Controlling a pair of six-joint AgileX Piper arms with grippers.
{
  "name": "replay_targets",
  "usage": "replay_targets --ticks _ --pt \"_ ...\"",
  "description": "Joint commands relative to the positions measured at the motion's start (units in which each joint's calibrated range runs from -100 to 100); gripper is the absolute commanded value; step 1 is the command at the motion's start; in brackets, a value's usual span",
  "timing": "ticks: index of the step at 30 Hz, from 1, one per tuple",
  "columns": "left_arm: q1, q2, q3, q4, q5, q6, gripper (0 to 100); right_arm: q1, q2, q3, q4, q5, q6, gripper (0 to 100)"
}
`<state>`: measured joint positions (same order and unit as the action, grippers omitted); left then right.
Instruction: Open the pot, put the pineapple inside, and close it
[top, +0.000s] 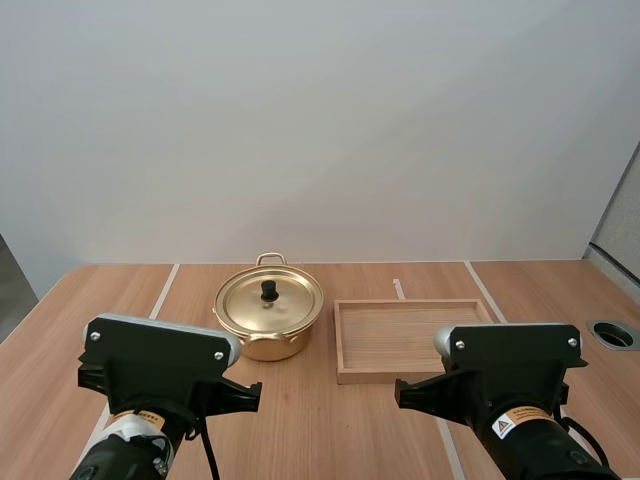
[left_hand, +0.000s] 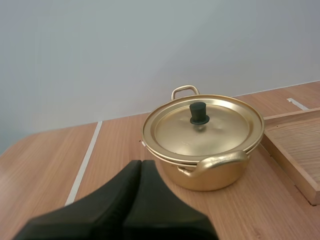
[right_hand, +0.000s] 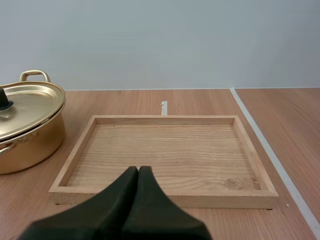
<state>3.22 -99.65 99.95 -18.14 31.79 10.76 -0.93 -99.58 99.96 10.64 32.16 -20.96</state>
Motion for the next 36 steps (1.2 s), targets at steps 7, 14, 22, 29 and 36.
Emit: replay_targets --ticks 7,14,22,29,36 --pt "-0.13 -0.35 0.05 0.15 -0.46 -0.17 0 0.08 -0.42 0.04 0.16 -0.36 0.1 0" --pt "-0.14 -0.35 0.05 2.05 -0.95 -4.05 0 0.08 -0.42 0.04 0.16 -0.36 0.1 0" --pt "-0.14 -0.35 0.05 13.7 -1.53 -22.18 0 0.08 -0.42 0.04 0.16 -0.36 0.1 0" --pt "-2.13 -0.35 0.05 13.7 -1.34 -23.8 0 0.08 -0.42 0.04 0.16 -0.36 0.1 0" --pt "-3.61 -0.35 0.05 13.7 -1.34 -23.8 0 0.08 -0.42 0.04 0.16 -0.36 0.1 0"
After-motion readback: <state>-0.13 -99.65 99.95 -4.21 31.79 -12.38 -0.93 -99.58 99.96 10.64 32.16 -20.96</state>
